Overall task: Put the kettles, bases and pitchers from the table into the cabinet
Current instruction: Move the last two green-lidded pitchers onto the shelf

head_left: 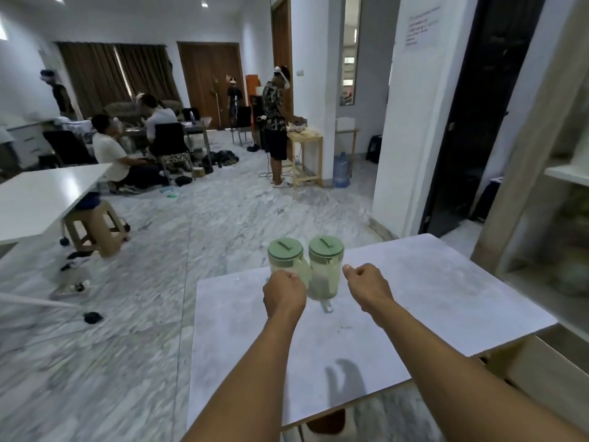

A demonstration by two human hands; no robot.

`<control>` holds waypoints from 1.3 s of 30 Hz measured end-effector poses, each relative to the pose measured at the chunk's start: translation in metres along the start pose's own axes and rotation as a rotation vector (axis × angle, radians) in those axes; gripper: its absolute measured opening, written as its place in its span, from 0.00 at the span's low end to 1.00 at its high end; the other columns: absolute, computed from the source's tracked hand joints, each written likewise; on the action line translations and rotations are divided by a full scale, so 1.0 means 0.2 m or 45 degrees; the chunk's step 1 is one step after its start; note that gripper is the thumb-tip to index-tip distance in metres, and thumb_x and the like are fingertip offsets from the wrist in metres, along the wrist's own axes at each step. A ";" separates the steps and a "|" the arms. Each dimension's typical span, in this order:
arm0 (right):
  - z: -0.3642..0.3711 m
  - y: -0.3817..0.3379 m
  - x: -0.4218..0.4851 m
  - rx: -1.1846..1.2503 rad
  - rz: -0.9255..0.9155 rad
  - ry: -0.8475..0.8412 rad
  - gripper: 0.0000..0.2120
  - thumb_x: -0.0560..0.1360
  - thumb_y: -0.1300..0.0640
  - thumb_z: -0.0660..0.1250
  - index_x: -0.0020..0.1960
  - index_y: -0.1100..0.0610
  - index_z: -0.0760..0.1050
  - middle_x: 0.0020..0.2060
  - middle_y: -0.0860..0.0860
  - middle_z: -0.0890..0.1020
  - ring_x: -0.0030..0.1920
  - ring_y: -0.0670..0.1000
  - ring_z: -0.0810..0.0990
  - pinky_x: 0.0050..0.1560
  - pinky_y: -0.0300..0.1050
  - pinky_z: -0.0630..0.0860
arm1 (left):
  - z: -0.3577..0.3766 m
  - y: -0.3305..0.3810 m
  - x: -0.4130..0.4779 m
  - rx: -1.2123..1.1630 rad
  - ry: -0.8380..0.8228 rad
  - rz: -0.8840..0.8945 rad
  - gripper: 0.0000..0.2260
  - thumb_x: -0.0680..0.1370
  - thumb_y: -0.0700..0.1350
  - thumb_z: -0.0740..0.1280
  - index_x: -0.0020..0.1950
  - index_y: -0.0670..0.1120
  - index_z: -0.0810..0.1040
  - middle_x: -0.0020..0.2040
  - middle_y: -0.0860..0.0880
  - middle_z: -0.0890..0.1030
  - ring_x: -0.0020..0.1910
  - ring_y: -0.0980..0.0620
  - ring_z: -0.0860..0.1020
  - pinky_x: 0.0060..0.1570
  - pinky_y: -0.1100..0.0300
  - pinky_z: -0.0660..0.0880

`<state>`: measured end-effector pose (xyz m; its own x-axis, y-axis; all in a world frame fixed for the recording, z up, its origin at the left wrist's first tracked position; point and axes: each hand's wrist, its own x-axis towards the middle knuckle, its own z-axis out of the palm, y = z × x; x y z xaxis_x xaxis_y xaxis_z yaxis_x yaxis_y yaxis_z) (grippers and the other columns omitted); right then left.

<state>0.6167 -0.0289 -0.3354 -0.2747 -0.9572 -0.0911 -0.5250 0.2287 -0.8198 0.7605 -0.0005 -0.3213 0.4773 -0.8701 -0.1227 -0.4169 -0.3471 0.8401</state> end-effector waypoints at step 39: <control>-0.78 -0.11 -0.43 0.710 0.321 0.826 0.18 0.80 0.44 0.62 0.60 0.58 0.75 0.47 0.52 0.79 0.54 0.57 0.76 0.55 0.58 0.76 | 0.28 0.77 -0.28 -0.328 -1.008 0.613 0.21 0.79 0.54 0.59 0.56 0.38 0.81 0.55 0.40 0.83 0.54 0.39 0.79 0.55 0.50 0.76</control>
<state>0.5261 0.0767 -0.2222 -0.8197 -0.5627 -0.1069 0.0344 0.1378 -0.9899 0.6260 -0.0249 -0.2146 -0.4006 -0.9159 0.0240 -0.2037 0.1146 0.9723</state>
